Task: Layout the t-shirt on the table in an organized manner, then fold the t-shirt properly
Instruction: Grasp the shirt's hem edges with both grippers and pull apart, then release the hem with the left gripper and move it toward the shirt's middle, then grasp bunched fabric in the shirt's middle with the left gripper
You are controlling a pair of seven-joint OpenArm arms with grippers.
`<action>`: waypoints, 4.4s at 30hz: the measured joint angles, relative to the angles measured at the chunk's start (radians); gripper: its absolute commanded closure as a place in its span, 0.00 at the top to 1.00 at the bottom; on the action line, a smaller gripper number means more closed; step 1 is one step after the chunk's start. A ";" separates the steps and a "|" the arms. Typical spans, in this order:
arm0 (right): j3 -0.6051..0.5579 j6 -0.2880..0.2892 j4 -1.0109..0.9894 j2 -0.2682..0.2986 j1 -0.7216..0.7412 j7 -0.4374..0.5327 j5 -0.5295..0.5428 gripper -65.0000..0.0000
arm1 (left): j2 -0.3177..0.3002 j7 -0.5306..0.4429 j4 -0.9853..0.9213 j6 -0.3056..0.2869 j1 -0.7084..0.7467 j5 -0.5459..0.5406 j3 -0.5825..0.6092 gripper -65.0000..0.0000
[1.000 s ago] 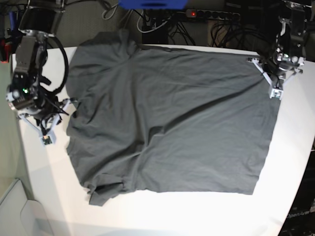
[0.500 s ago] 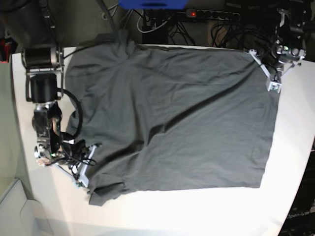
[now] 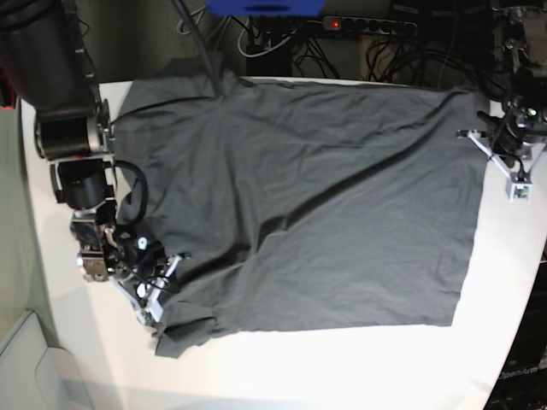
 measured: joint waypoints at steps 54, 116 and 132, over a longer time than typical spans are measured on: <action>0.128 -0.174 1.123 0.147 -0.477 -0.529 -0.010 0.00 | 0.290 -0.611 -1.249 0.019 -0.891 0.206 0.250 0.00; 0.249 -0.047 1.483 0.038 -0.944 -0.686 -0.005 0.00 | 0.533 -0.459 -1.054 0.015 -0.848 0.209 0.251 0.00; 0.250 -0.048 1.422 0.044 -0.917 -0.679 -0.006 0.00 | 0.626 -0.607 -1.164 0.008 -0.855 -0.127 0.834 0.00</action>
